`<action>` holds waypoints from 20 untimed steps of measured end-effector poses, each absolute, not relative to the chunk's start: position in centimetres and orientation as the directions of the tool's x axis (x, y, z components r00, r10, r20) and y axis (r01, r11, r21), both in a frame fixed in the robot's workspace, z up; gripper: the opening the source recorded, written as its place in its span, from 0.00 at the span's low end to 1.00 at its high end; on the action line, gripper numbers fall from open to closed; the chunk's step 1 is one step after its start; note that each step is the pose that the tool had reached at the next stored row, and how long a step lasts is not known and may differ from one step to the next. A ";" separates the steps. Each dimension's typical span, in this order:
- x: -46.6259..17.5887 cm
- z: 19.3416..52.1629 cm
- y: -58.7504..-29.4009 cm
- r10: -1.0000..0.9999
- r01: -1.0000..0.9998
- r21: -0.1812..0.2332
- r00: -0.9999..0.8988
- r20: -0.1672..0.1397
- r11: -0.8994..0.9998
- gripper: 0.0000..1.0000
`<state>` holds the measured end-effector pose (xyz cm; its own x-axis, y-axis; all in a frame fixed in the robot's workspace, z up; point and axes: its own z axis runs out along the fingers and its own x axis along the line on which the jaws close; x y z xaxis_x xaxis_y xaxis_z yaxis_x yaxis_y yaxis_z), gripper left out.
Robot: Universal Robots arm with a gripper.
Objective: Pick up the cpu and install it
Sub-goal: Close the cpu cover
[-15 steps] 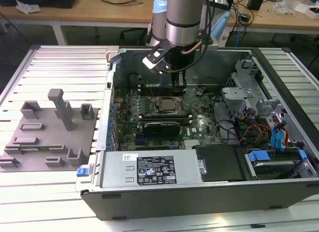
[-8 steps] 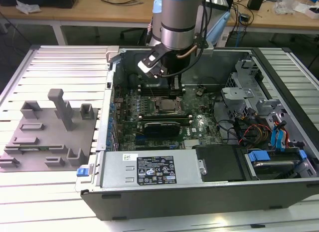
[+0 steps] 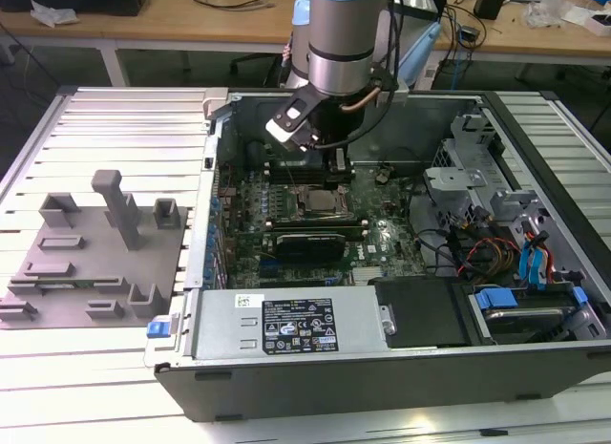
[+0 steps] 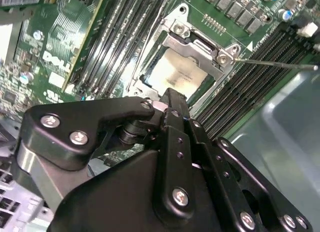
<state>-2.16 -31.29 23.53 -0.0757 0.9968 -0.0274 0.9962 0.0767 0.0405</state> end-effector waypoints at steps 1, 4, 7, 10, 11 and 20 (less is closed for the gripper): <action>-2.2 23.5 -31.3 0.994 0.994 0.041 -0.105 -0.027 0.106 0.11; -2.2 23.5 -31.3 0.983 0.983 0.041 -0.179 -0.027 0.180 0.11; -2.2 23.5 -31.3 0.969 0.968 0.040 -0.245 -0.028 0.246 0.11; -2.2 23.5 -31.3 0.946 0.945 0.040 -0.323 -0.028 0.324 0.11; -2.2 23.5 -31.3 0.939 0.938 0.040 -0.343 -0.028 0.344 0.11; -2.2 23.5 -31.3 0.829 0.828 0.040 -0.559 -0.028 0.559 0.11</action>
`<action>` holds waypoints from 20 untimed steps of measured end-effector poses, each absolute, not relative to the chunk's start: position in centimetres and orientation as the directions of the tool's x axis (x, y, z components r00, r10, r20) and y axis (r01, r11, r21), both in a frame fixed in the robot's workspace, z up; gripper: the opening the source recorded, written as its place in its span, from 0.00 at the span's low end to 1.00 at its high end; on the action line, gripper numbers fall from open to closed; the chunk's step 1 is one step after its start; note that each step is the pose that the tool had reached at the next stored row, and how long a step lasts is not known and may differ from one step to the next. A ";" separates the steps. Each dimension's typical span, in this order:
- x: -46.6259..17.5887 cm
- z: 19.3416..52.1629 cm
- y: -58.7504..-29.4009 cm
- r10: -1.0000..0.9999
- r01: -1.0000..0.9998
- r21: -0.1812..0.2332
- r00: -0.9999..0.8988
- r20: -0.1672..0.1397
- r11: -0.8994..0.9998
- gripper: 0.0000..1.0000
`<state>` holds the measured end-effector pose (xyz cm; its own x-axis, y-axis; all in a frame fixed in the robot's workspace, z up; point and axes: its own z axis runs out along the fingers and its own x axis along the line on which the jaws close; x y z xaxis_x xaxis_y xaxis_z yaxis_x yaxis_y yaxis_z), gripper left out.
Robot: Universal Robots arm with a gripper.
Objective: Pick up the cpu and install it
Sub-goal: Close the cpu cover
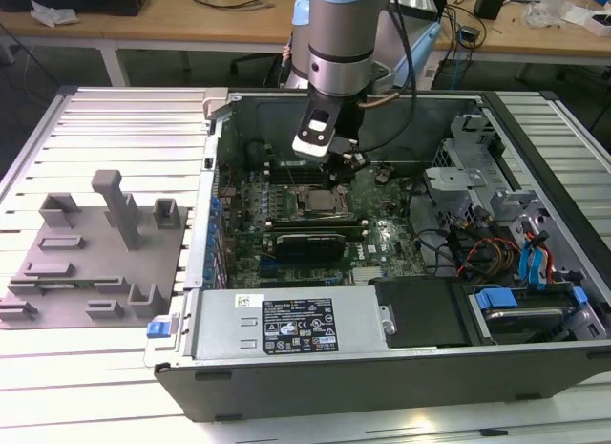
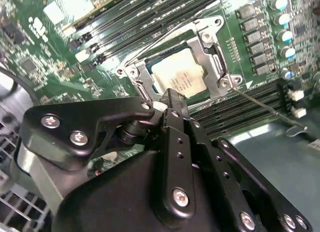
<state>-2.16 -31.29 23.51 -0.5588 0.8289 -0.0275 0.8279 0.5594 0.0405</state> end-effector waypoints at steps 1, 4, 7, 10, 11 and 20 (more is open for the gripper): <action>-2.2 23.5 -31.3 0.816 0.815 0.040 -0.578 -0.028 0.579 0.11; -2.2 23.5 -31.3 0.777 0.776 0.040 -0.628 -0.028 0.629 0.11; -2.2 23.5 -31.3 0.728 0.727 0.040 -0.685 -0.028 0.686 0.11; -2.2 23.5 -31.3 0.675 0.674 0.040 -0.737 -0.028 0.738 0.11; -2.2 23.5 -31.3 0.662 0.661 0.041 -0.749 -0.028 0.750 0.11; -2.2 23.5 -31.3 0.445 0.443 0.041 -0.895 -0.028 0.895 0.11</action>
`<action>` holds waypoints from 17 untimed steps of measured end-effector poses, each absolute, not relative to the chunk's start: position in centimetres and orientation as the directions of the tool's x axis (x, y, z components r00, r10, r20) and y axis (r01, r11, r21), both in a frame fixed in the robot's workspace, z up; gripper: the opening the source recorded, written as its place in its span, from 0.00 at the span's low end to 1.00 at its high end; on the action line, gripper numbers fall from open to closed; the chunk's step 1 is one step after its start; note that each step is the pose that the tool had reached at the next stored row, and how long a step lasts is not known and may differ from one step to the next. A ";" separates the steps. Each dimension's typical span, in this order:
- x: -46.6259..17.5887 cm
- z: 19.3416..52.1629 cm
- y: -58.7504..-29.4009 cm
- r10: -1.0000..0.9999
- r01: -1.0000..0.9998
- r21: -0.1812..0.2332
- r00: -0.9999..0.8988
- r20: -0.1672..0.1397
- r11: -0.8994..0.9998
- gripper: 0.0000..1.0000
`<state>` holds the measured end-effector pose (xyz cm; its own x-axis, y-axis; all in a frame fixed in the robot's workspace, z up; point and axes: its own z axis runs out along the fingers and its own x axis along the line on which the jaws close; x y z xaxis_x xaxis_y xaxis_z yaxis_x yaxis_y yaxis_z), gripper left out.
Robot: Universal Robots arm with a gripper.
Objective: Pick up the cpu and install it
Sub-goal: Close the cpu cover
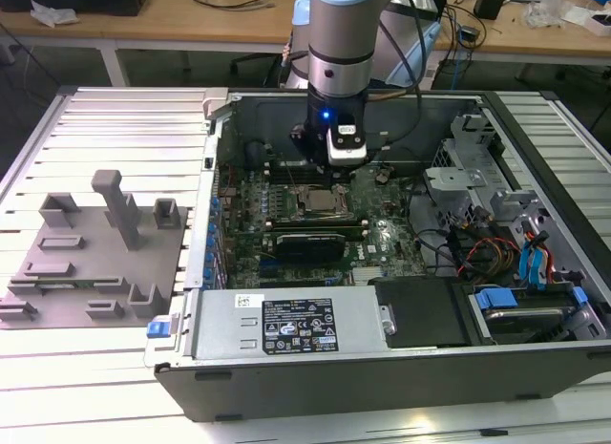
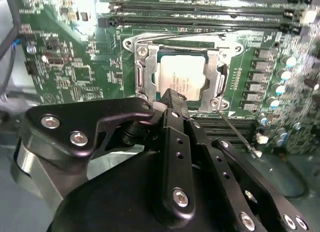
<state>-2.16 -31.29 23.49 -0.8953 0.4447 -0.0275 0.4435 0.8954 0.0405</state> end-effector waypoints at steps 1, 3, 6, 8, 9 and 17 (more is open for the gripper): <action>-2.2 23.5 -31.3 0.414 0.413 0.040 -0.910 -0.028 0.910 0.11; -2.2 23.4 -31.3 0.355 0.354 0.041 -0.934 -0.028 0.934 0.11; -2.2 23.4 -31.3 0.289 0.288 0.040 -0.957 -0.028 0.957 0.11; -2.2 23.3 -31.3 0.244 0.242 0.040 -0.969 -0.028 0.969 0.11; -2.2 23.3 -31.3 0.211 0.210 0.040 -0.977 -0.028 0.977 0.11; -2.3 23.1 -31.3 0.026 0.025 0.013 -0.999 -0.019 1.000 0.11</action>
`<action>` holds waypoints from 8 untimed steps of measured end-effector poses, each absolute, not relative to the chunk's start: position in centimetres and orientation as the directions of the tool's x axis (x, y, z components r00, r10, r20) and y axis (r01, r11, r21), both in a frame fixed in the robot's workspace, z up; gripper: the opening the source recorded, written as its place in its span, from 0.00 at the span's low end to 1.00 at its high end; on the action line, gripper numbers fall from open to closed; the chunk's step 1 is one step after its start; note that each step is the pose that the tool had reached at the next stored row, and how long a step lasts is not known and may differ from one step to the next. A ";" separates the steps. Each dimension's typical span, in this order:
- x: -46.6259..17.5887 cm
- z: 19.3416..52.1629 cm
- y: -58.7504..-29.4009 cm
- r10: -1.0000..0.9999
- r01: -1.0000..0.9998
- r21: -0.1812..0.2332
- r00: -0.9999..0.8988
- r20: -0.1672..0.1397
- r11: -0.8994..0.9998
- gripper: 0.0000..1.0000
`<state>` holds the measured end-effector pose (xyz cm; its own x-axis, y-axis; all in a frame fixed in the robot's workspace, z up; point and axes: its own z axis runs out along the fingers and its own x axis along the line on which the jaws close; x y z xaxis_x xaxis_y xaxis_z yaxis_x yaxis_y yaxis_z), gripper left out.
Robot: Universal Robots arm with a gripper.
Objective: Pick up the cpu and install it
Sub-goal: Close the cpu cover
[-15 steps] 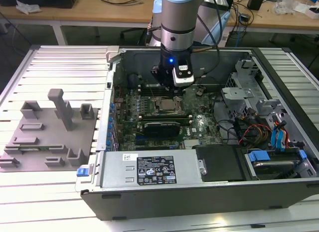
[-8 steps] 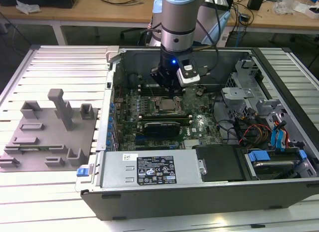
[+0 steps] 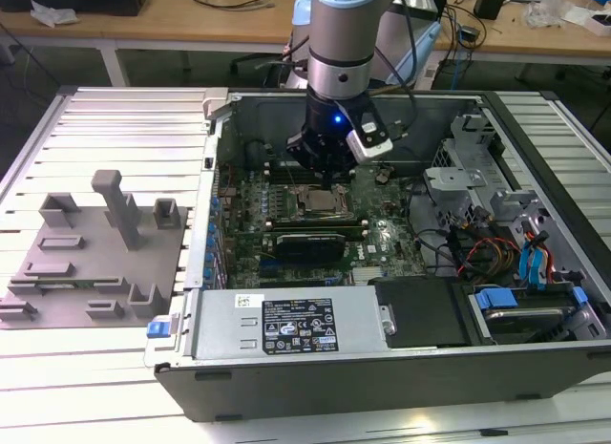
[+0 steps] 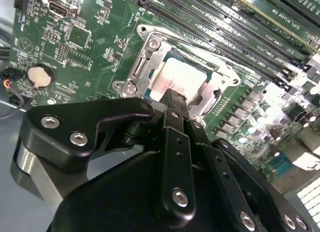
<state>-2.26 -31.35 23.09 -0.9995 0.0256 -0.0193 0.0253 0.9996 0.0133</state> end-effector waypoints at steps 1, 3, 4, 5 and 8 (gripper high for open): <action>-2.3 23.0 -31.4 0.018 0.018 0.013 -1.000 -0.019 1.000 0.11; -2.4 22.9 -31.6 -0.006 -0.006 0.013 -1.000 -0.019 1.000 0.11; -2.4 22.9 -31.7 -0.016 -0.016 0.013 -1.000 -0.019 1.000 0.11; -2.5 22.8 -31.8 -0.023 -0.024 0.013 -1.000 -0.019 1.000 0.11; -2.8 22.6 -32.4 -0.041 -0.041 0.014 -0.999 -0.019 0.999 0.11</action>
